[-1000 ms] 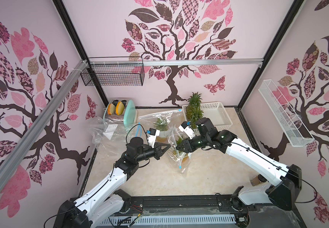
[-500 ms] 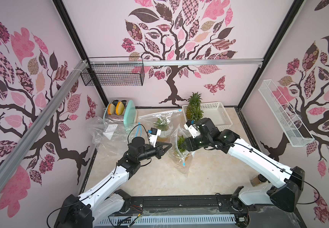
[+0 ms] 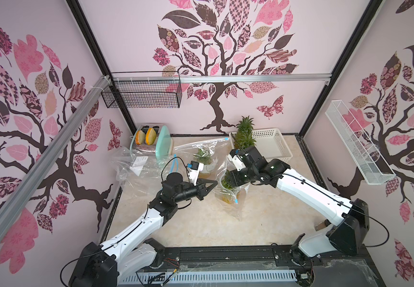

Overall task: Open the zip-top bag and take out the pineapple
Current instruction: Pick up the pineapple from the zipper food storage bag.

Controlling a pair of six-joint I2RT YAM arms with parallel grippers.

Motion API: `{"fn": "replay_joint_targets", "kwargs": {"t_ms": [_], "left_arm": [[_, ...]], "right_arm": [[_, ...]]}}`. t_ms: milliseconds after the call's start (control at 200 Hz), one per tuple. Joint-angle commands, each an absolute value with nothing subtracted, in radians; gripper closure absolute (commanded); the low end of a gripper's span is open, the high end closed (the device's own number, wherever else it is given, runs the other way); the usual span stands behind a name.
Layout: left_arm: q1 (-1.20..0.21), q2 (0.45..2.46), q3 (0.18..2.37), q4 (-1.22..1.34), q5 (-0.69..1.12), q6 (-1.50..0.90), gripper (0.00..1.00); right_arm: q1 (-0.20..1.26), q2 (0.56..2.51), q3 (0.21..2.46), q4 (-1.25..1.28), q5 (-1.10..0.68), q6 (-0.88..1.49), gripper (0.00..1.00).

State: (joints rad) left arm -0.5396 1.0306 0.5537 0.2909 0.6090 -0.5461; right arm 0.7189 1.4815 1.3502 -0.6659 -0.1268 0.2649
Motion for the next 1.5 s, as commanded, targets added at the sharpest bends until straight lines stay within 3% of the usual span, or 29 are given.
{"fn": "replay_joint_targets", "kwargs": {"t_ms": [0,375,610,680,800,925,1130,1380,1495], "left_arm": [[-0.545,1.013,0.540,0.310,0.624,-0.535,1.00],[-0.547,0.999,0.529,0.314,0.628,-0.538,1.00],[-0.548,0.984,0.525,0.301,0.622,-0.535,1.00],[-0.548,0.983,0.525,0.298,0.618,-0.535,1.00],[-0.548,0.980,0.528,0.289,0.615,-0.535,1.00],[-0.548,0.976,0.528,0.278,0.602,-0.537,0.83],[-0.548,0.974,0.559,0.218,0.566,-0.566,0.56],[-0.540,0.918,0.570,0.207,0.536,-0.630,0.38],[-0.530,0.900,0.548,0.219,0.550,-0.676,0.35]], "right_arm": [[0.723,1.504,1.388,-0.678,-0.090,0.255,0.42],[0.722,1.581,1.348,-0.637,-0.049,0.269,0.41],[0.721,1.607,1.314,-0.609,-0.048,0.273,0.46],[0.722,1.611,1.300,-0.597,-0.048,0.275,0.55],[0.718,1.606,1.284,-0.586,-0.038,0.284,0.78],[0.712,1.581,1.263,-0.565,-0.039,0.278,0.91],[0.702,1.463,1.202,-0.506,-0.049,0.255,0.98],[0.636,1.291,1.187,-0.503,-0.140,0.211,1.00],[0.625,1.222,1.211,-0.514,-0.163,0.178,1.00]]}}
